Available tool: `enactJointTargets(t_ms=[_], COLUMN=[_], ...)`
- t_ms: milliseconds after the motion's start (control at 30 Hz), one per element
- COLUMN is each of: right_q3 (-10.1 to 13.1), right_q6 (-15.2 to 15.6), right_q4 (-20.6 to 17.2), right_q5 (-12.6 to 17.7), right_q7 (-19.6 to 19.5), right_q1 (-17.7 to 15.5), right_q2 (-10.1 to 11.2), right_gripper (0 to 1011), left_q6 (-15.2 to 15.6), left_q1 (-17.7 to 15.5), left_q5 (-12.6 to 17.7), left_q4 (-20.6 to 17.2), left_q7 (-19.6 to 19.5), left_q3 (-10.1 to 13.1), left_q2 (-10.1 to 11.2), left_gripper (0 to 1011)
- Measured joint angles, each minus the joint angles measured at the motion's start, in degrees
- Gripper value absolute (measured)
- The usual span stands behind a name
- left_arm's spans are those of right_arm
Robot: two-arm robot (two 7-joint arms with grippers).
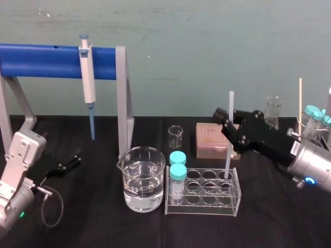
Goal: Pick up the stirring rod with one hand, then place it down.
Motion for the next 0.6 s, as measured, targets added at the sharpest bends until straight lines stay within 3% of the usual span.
enactJointTargets(t_ms=[300,600], right_q3=[-0.7,-1.9], right_q6=[-0.3,-1.9], right_q4=[0.4,3.0], right_q5=[0.7,-0.9], right_q7=[-0.6,-0.9], right_q1=[-1.4,-1.0], right_q2=[1.3,1.3], right_gripper=[58,58], left_q6=[0.0,0.0], left_q1=[0.0,0.0], left_q5=[0.0,0.0], left_q4=[0.0,0.0], left_q7=[0.0,0.0], left_q3=[0.0,0.0], left_q2=[0.0,0.0], left_gripper=[1000,1000])
